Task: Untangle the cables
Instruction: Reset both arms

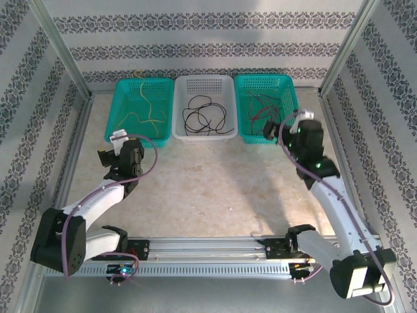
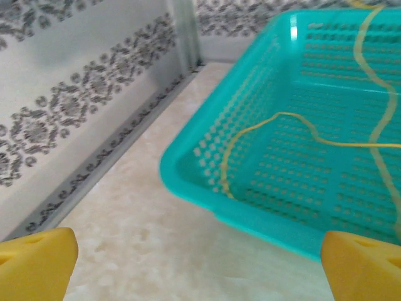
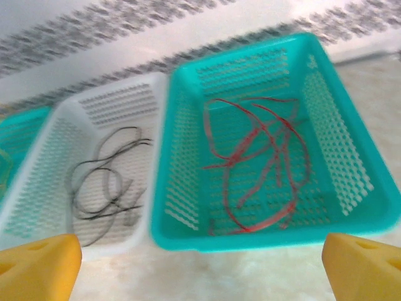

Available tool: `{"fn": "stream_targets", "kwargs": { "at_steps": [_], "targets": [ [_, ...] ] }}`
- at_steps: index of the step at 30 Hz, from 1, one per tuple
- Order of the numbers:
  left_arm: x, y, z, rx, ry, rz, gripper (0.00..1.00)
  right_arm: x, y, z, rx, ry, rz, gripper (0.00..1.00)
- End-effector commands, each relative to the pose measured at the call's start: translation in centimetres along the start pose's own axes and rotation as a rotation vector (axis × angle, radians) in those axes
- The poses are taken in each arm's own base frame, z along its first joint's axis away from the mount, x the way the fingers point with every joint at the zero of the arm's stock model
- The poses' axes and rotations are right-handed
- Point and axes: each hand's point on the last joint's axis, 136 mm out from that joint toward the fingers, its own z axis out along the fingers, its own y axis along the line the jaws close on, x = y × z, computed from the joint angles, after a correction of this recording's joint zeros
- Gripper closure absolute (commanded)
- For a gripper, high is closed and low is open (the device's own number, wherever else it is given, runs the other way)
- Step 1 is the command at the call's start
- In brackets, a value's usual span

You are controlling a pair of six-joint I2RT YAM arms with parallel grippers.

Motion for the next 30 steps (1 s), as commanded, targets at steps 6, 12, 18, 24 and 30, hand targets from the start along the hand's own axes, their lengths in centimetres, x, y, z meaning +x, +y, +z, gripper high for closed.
{"fn": "stream_targets", "kwargs": {
  "at_steps": [6, 12, 18, 24, 30],
  "targets": [
    [1.7, -0.8, 3.0, 0.037, -0.05, 0.045, 0.01, 5.5, -10.0, 1.8, 0.414, -0.102, -0.126, 0.02],
    [2.5, -4.0, 4.4, 0.192, -0.13, 0.043, 0.01, 6.4, -10.6, 5.2, 0.407, -0.186, -0.225, 0.02],
    [4.2, -6.3, 4.0, 0.41, -0.08, 0.055, 0.01, 7.4, -7.0, 9.5, 0.144, -0.21, -0.338, 0.01],
    [4.6, -5.8, 4.9, 0.443, -0.099, -0.009, 0.01, 7.9, -9.2, 10.3, 0.138, -0.176, -0.237, 0.02],
    [4.7, -5.8, 5.2, 0.424, -0.064, 0.009, 0.01, 7.7, -9.1, 10.2, 0.137, -0.186, -0.238, 0.02]
  ]
}}
